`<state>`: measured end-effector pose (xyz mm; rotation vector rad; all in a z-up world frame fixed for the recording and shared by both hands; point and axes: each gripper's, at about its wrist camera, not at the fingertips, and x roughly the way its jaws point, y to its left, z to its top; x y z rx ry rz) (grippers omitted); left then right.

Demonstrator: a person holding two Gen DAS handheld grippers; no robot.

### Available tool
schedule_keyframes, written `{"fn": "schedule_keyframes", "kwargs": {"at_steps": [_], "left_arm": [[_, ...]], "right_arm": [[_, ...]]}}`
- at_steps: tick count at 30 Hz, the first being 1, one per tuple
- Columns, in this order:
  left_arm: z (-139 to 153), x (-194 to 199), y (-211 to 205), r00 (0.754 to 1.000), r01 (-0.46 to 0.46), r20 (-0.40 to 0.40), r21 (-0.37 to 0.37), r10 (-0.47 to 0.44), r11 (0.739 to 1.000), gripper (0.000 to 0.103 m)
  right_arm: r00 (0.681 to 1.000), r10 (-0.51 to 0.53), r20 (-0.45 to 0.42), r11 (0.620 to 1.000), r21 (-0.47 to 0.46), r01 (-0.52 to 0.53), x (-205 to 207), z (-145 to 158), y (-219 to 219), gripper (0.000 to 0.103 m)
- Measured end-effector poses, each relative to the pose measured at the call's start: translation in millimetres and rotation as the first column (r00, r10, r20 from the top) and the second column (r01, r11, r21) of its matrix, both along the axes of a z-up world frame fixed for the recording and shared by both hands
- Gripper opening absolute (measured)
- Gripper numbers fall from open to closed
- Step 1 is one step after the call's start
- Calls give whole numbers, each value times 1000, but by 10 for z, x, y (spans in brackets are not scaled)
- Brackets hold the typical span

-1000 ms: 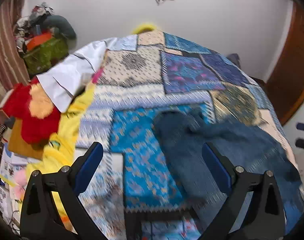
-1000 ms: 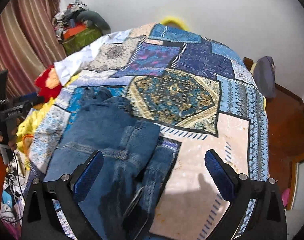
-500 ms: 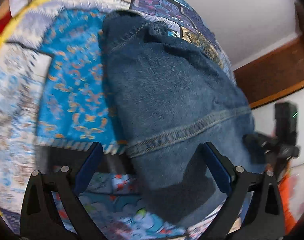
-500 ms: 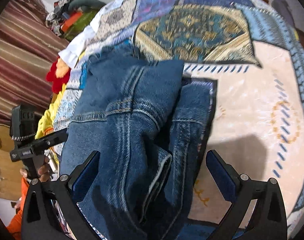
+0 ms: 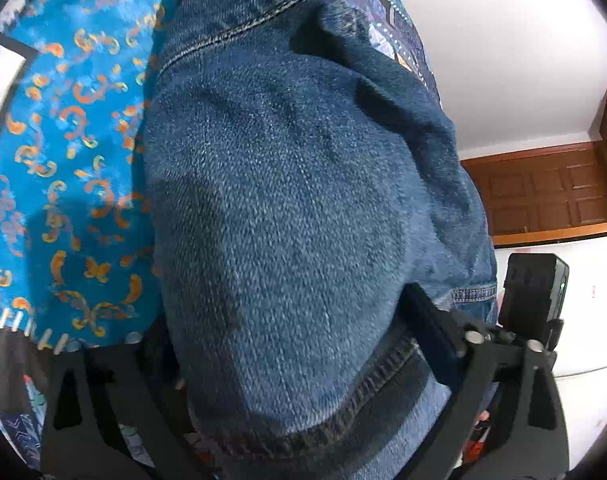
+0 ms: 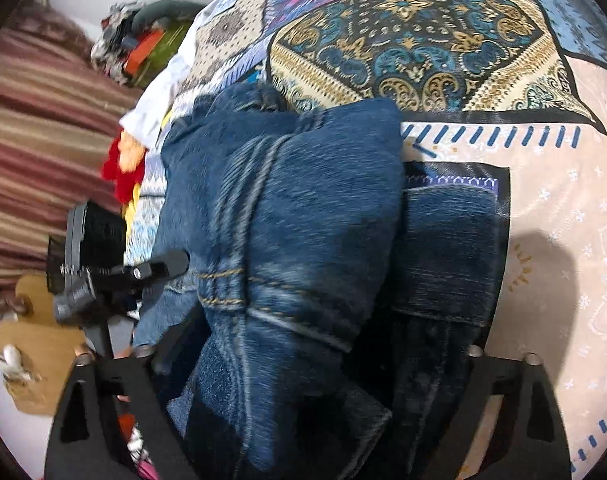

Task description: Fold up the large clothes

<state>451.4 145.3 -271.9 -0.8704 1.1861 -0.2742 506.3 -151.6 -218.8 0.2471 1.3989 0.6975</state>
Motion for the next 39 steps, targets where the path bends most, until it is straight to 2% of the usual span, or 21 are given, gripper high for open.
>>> {"fn": "schedule_keyframes", "kwargs": {"at_steps": [1, 2, 4, 5, 7, 9, 17, 24, 26, 29, 31, 34, 36, 39], "left_arm": [[38, -24, -16, 1000, -1, 8, 8, 1, 1000, 85], [101, -59, -25, 1000, 0, 18, 18, 0, 1000, 78], [268, -128, -68, 999, 12, 50, 63, -15, 998, 72], [355, -154, -97, 998, 21, 64, 99, -28, 995, 70], [558, -211, -169, 993, 37, 102, 181, -56, 983, 67], [798, -273, -207, 988, 36, 141, 225, -70, 974, 64], [1746, -566, -181, 954, 5, 285, 310, -98, 951, 60], [2549, -928, 198, 915, -41, 390, 344, -104, 938, 60], [2593, -1013, 308, 914, -46, 393, 342, -99, 938, 60], [2621, -941, 497, 922, -51, 378, 337, -86, 940, 60], [2491, -1009, 586, 929, -52, 362, 335, -78, 941, 60], [2190, -1032, 710, 945, -50, 321, 344, -68, 938, 60], [1968, -1006, 819, 957, -44, 283, 349, -61, 936, 60], [1485, -994, 1021, 981, -35, 194, 324, -30, 945, 60]], "right_arm": [[1000, -4, -8, 1000, 13, 4, -6, 3, -3, 75], [1000, -4, -13, 1000, 21, 4, -13, 12, -7, 67], [1000, 5, 12, 1000, 14, -5, -78, 79, 25, 61], [999, 18, 32, 1000, 1, -18, -104, 124, 52, 55], [996, 48, 75, 999, -29, -46, -192, 272, 136, 48], [993, 67, 95, 998, -24, -65, -249, 410, 197, 39], [978, 40, 206, 998, 42, -49, -447, 1105, 332, 38], [948, 22, 319, 993, 106, -59, -666, 1773, 541, 38], [943, 21, 332, 991, 119, -64, -723, 1868, 645, 38], [941, 27, 336, 990, 123, -72, -779, 1896, 784, 38], [942, 25, 335, 990, 119, -69, -825, 1812, 894, 38], [950, 30, 311, 992, 108, -67, -883, 1546, 1048, 38], [966, 39, 257, 993, 96, -66, -864, 1271, 1178, 38], [982, 71, 176, 994, 66, -84, -793, 851, 1399, 38]]}}
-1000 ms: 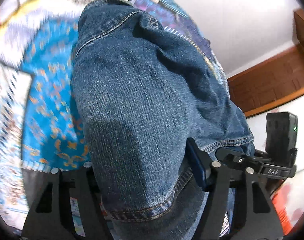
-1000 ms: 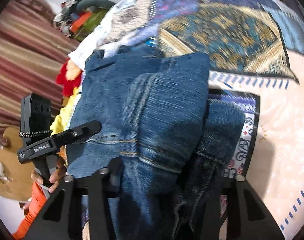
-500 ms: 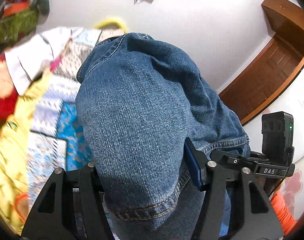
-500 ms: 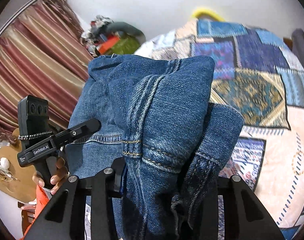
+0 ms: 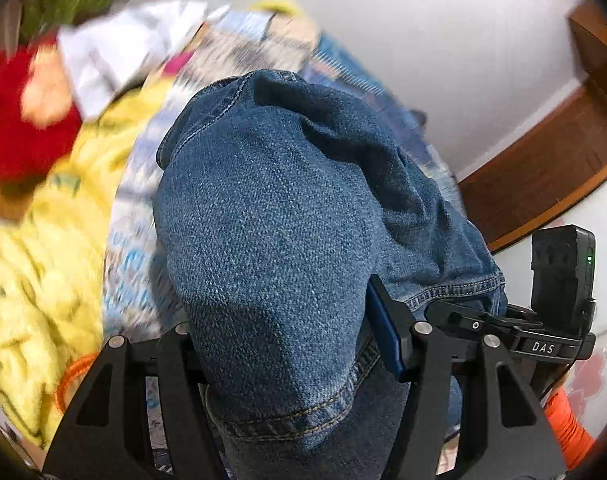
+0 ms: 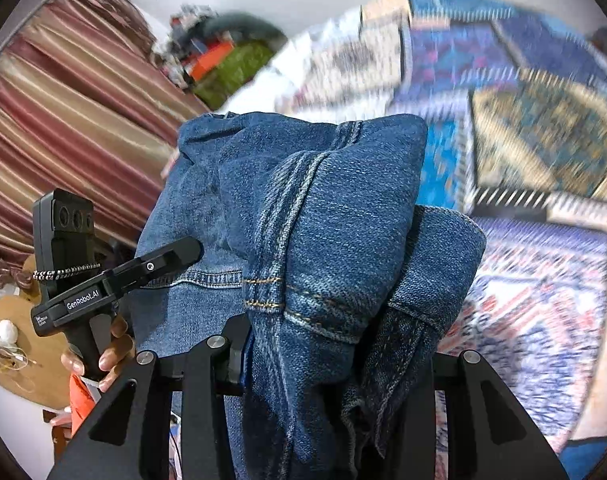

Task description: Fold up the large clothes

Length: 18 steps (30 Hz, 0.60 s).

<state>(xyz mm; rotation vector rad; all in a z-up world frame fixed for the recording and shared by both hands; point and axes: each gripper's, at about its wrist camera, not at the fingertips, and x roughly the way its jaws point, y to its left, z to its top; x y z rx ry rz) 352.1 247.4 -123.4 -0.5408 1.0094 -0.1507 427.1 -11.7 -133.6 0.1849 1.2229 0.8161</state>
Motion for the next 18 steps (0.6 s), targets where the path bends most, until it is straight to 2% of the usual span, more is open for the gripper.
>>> {"fn": "schedule_keyframes", "kwargs": {"at_steps": [4, 7, 10, 12, 14, 16, 18], "left_arm": [[-558, 6, 219, 995, -39, -91, -36, 35, 999, 60], [-881, 18, 347, 989, -61, -139, -30, 57, 998, 62], [-1029, -22, 427, 990, -72, -120, -28, 68, 997, 67], [-1071, -38, 461, 992, -74, -107, -39, 70, 996, 68], [-1037, -92, 405, 993, -69, -94, -8, 68, 998, 71], [-984, -150, 304, 994, -67, -77, 76, 73, 995, 74], [-971, -178, 242, 995, -74, -59, 154, 84, 985, 79]], "right_arm": [[994, 26, -104, 998, -49, -32, 143, -556, 295, 38], [987, 35, -159, 996, -81, -48, 235, -901, 477, 38], [990, 79, -118, 991, -101, -92, 275, -1004, 632, 40], [991, 108, -76, 984, -133, -118, 280, -994, 688, 48], [990, 128, -65, 979, -150, -137, 268, -984, 686, 55], [987, 140, -76, 978, -145, -150, 274, -989, 631, 57], [987, 137, -85, 976, -159, -149, 223, -952, 500, 70]]}}
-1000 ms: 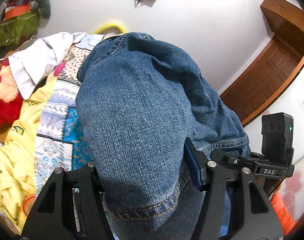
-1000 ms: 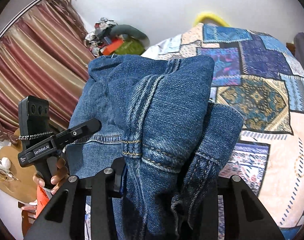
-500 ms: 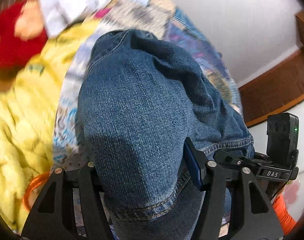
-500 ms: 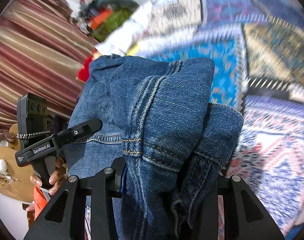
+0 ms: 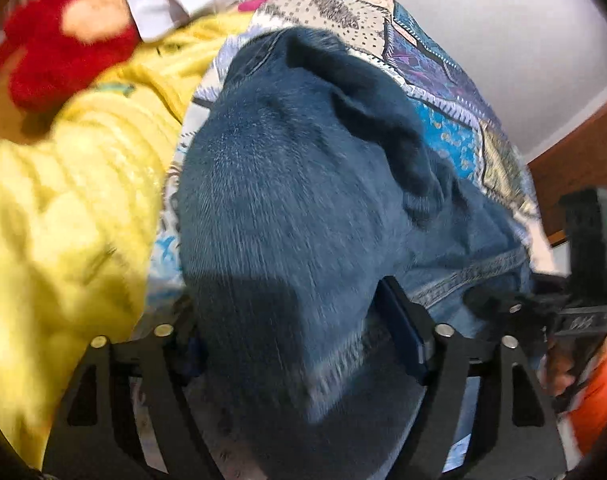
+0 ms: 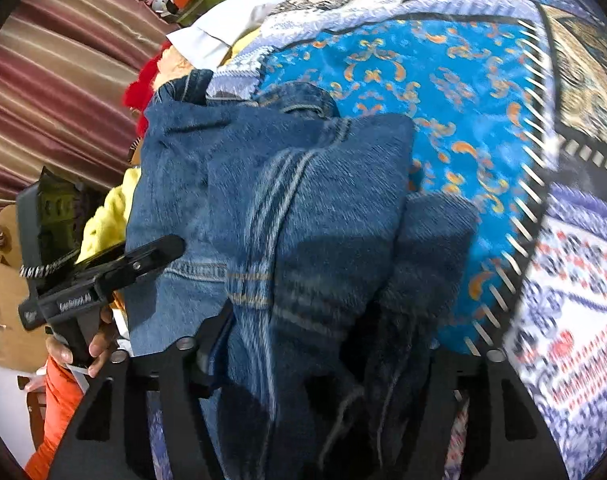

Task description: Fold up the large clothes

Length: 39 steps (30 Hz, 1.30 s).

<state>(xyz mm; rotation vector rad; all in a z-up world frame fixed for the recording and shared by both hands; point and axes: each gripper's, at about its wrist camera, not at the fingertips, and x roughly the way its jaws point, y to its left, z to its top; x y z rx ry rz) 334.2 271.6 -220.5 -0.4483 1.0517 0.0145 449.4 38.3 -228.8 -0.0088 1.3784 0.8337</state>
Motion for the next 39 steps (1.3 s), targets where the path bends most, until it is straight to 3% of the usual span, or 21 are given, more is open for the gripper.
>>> {"fn": "schedule_keyframes", "kwargs": {"at_steps": [3, 9, 13, 17, 20, 23, 29, 35, 39], "left_arm": [[88, -247, -91, 1000, 6, 15, 84, -7, 996, 83], [85, -670, -107, 1000, -4, -9, 70, 5, 998, 87], [222, -907, -234, 999, -22, -21, 134, 25, 991, 86], [609, -1113, -359, 997, -62, 59, 198, 51, 978, 85], [1110, -1316, -481, 980, -108, 189, 246, 61, 963, 85], [1636, -1564, -645, 940, -139, 338, 268, 42, 953, 85], [2439, -2117, -1036, 803, -221, 596, 300, -1, 928, 85], [2679, -2536, -1402, 701, -310, 713, 337, -25, 889, 85], [2679, -2725, -1486, 673, -342, 739, 322, -9, 883, 85]], "right_arm": [[999, 2, 42, 1000, -27, -1, -107, 85, -181, 76], [984, 39, 174, 996, -88, -24, -491, 382, -532, 76], [953, 58, 298, 994, -104, -28, -879, 661, -734, 76], [920, 12, 393, 1000, -8, -10, -1178, 1079, -880, 76], [880, -62, 471, 993, 118, 6, -1404, 1562, -975, 76], [819, -124, 561, 979, 204, 9, -1632, 1989, -1032, 76], [697, -246, 674, 929, 369, -29, -2195, 2664, -1187, 76], [598, -336, 728, 892, 450, -47, -2703, 2895, -1321, 76], [553, -351, 756, 898, 438, -30, -2932, 2855, -1333, 76]]}}
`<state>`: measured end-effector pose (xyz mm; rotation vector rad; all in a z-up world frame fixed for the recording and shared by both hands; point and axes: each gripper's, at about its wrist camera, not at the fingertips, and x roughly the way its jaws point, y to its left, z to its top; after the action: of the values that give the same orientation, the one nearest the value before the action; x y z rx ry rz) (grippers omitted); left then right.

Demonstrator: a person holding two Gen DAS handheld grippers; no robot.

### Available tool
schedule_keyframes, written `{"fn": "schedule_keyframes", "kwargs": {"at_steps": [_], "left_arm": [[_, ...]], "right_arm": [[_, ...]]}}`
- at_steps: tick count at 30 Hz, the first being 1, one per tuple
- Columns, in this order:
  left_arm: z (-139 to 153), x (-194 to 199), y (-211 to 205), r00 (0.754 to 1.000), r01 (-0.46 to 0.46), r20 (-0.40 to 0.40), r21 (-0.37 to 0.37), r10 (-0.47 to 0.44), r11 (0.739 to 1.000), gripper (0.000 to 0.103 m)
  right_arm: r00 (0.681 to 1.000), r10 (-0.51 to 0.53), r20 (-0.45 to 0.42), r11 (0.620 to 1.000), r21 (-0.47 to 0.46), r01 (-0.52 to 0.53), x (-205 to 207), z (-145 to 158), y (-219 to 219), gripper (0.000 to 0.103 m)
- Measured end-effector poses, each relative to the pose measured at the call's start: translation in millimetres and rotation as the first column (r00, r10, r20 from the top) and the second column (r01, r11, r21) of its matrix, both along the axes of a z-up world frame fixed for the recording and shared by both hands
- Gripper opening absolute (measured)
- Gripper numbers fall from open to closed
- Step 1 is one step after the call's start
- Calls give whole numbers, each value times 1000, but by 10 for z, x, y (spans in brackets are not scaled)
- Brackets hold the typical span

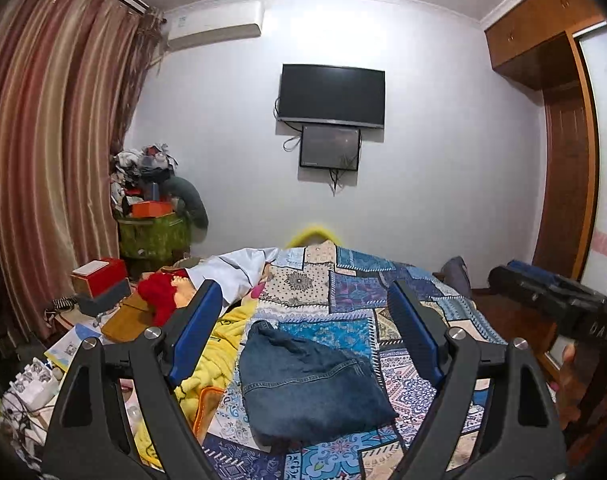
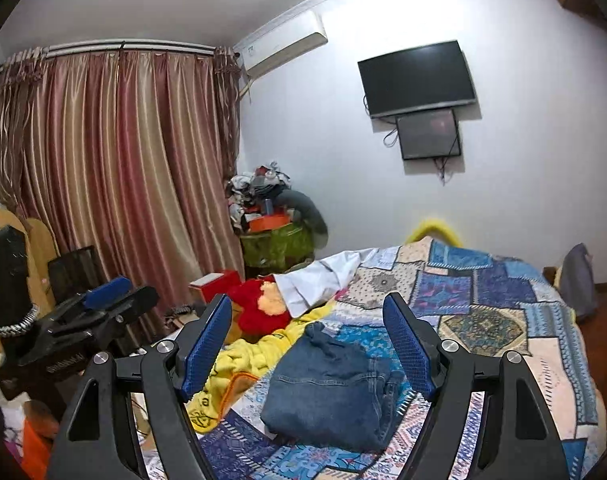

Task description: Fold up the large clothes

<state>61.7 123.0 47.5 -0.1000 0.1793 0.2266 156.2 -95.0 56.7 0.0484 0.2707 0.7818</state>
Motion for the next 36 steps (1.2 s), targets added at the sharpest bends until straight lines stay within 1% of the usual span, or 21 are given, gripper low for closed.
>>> {"fn": "schedule_keyframes", "kwargs": {"at_steps": [1, 2, 4, 5, 6, 9, 12, 19, 36], "left_arm": [[-13, -31, -13, 1000, -7, 2, -2, 7, 1000, 86], [-23, -53, -18, 1000, -15, 2, -4, 15, 1000, 91], [-46, -84, -21, 999, -37, 0, -8, 37, 999, 98], [-63, -100, -22, 999, -45, 1, -9, 45, 999, 100], [-84, -115, -22, 999, -51, -2, -11, 51, 999, 100], [-138, -98, -13, 998, -62, -21, -19, 62, 998, 101], [-178, -102, -23, 997, -66, -32, -23, 65, 998, 102], [-240, -117, -55, 996, -81, -38, -10, 81, 997, 102], [-265, -75, -25, 996, -74, -55, -24, 73, 997, 102]], "right_arm": [[1000, -9, 8, 1000, -9, 9, -49, -17, -1, 76], [1000, -20, 16, 1000, -23, 20, -100, -31, 2, 77], [999, -41, 26, 998, -49, 43, -168, -70, 14, 88], [998, -49, 30, 997, -53, 51, -207, -75, -1, 94], [998, -60, 35, 997, -53, 62, -235, -93, 4, 97], [996, -80, 48, 994, -64, 83, -284, -127, 5, 103], [993, -98, 63, 992, -74, 102, -336, -134, 0, 103], [993, -101, 61, 991, -84, 106, -335, -160, 13, 103], [993, -117, 25, 989, -90, 119, -267, -212, -23, 103]]}}
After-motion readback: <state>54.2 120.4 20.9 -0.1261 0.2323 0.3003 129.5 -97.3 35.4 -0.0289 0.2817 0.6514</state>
